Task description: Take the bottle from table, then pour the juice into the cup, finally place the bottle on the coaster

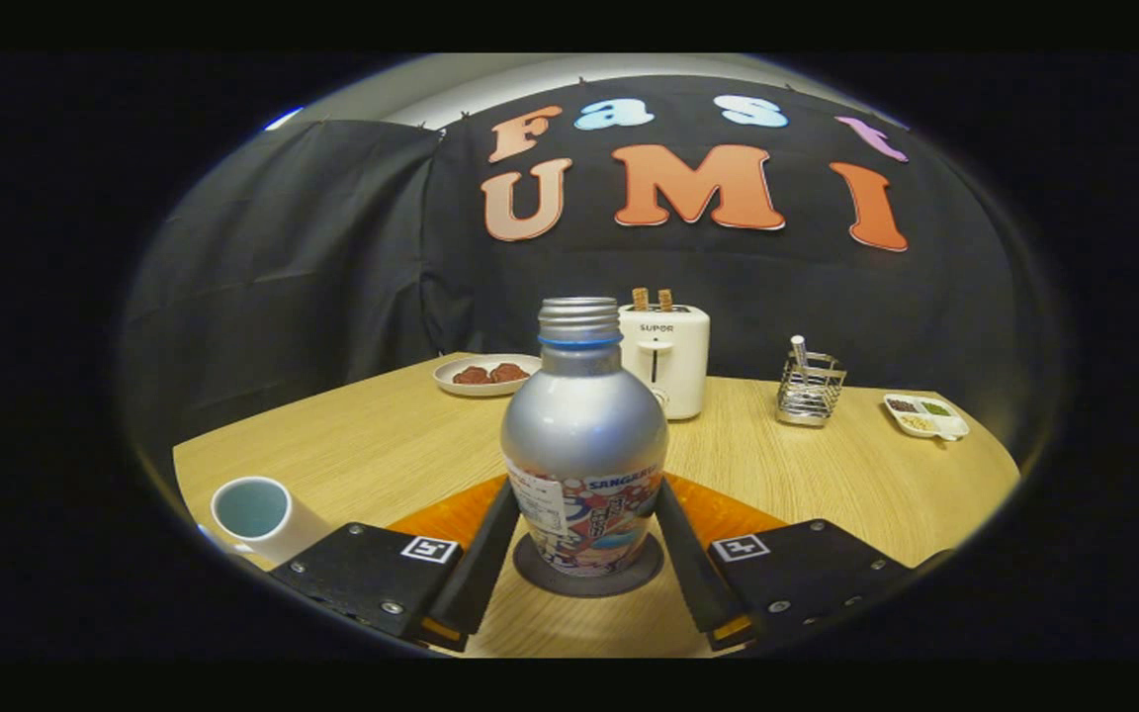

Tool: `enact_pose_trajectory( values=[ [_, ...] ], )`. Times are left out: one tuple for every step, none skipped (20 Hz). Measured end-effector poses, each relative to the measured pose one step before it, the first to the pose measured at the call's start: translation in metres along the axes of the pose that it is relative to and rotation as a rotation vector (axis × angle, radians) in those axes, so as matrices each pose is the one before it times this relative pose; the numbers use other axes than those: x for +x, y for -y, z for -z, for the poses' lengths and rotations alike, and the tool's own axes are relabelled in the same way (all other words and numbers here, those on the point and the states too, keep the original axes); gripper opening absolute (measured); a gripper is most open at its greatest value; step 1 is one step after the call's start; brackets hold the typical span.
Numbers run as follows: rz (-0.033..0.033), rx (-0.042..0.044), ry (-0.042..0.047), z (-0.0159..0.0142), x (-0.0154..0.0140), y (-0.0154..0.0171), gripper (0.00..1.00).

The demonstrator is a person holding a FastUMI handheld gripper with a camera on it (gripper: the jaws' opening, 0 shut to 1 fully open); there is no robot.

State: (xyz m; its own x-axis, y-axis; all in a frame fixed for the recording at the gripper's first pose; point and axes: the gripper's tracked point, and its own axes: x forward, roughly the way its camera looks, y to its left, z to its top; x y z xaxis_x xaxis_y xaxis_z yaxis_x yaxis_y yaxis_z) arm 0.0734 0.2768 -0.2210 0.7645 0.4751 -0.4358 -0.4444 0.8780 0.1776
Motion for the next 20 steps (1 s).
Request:
enact_pose_trajectory(
  values=[
    [0.00623, -0.00733, -0.00445, 0.00247, 0.00069, 0.00090, 0.79],
    [-0.00173, -0.00598, -0.02060, 0.00602, 0.00076, 0.00058, 0.80],
    [-0.00818, 0.00497, -0.02162, 0.00547, -0.00115, -0.00187, 0.81],
    [-0.00683, 0.00817, -0.01608, 0.00341, -0.00112, -0.00233, 0.84],
    [0.00082, 0.00513, 0.00122, -0.00105, -0.00122, 0.00009, 0.87],
    [0.00345, -0.00127, 0.01048, -0.00481, -0.00343, 0.00132, 0.91],
    [0.00275, -0.00625, 0.01552, -0.00615, -0.00365, 0.00037, 0.93],
    [0.00291, -0.00823, 0.01844, -0.00565, -0.00542, 0.00092, 0.96],
    [0.00366, -0.00457, 0.02120, -0.00726, -0.00547, 0.00242, 0.96],
    [0.00377, 0.00447, 0.02422, -0.00817, -0.00638, 0.00228, 0.97],
    [0.00042, 0.01814, 0.02593, -0.01032, -0.00520, 0.00176, 0.97],
    [-0.00109, 0.02335, 0.02330, -0.00978, -0.00594, 0.00136, 0.97],
    [0.00329, 0.02204, 0.02676, -0.01188, -0.00603, 0.00389, 0.97],
    [0.00924, 0.01479, 0.02809, -0.01219, -0.00636, 0.00503, 0.97],
    [0.01358, 0.00808, 0.03049, -0.01292, -0.00626, 0.00552, 0.97],
    [0.01594, 0.00063, 0.03218, -0.01464, -0.00678, 0.00619, 0.97],
    [0.01182, -0.00069, 0.02721, -0.01218, -0.00672, 0.00451, 0.97],
    [0.00897, -0.00170, 0.02357, -0.01229, -0.00670, 0.00389, 0.97],
    [0.01080, -0.00234, 0.02607, -0.01273, -0.00668, 0.00313, 0.97],
    [0.01003, -0.00462, 0.03018, -0.01388, -0.00667, 0.00415, 0.97]
  ],
)
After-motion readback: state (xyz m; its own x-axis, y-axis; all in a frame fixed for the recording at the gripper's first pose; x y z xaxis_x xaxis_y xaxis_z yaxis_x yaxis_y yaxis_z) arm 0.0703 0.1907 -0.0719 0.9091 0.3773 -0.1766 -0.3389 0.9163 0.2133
